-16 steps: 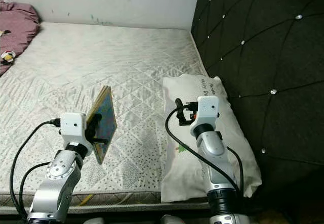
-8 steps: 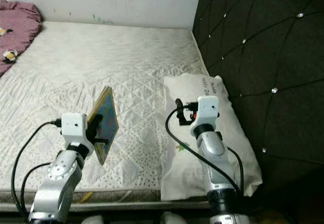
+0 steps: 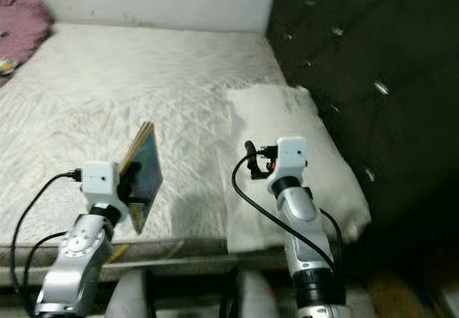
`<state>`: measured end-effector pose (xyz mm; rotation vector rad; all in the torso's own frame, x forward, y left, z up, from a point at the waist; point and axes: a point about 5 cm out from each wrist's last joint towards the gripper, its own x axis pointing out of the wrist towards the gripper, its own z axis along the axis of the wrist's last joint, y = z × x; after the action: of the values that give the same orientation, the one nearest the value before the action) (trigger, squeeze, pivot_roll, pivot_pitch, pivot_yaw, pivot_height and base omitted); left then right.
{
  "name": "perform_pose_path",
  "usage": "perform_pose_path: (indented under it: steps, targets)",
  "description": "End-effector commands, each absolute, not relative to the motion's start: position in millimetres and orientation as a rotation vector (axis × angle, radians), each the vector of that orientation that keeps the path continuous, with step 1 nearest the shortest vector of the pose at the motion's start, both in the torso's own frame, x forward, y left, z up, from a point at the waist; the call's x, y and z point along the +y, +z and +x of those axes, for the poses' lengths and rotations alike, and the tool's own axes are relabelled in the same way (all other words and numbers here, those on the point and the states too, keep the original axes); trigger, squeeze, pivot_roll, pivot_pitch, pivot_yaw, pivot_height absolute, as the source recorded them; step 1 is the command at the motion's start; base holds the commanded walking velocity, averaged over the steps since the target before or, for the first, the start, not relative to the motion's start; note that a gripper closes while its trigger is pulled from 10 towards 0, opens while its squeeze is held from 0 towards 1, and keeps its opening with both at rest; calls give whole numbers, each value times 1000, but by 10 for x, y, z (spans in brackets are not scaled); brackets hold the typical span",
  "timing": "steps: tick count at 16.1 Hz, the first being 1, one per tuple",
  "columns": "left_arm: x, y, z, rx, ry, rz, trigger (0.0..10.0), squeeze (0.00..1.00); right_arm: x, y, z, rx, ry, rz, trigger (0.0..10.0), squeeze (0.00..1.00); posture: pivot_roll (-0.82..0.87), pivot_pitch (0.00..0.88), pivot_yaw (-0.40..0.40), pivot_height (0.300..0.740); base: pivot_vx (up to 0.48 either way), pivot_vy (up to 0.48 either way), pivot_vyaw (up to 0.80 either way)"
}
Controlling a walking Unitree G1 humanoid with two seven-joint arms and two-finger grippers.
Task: Clean up the room
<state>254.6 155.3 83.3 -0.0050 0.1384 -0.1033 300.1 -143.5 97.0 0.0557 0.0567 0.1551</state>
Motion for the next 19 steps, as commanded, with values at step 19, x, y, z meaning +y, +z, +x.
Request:
perform_pose_path:
  steps: [19]
  targets:
    - [1400, 942, 2559, 83, -217, -103, 10000, 0, -1438, 997, 3004, 53, 170, 40, 10000, 0, -45, 0, -77, 641, 54, 0, 0]
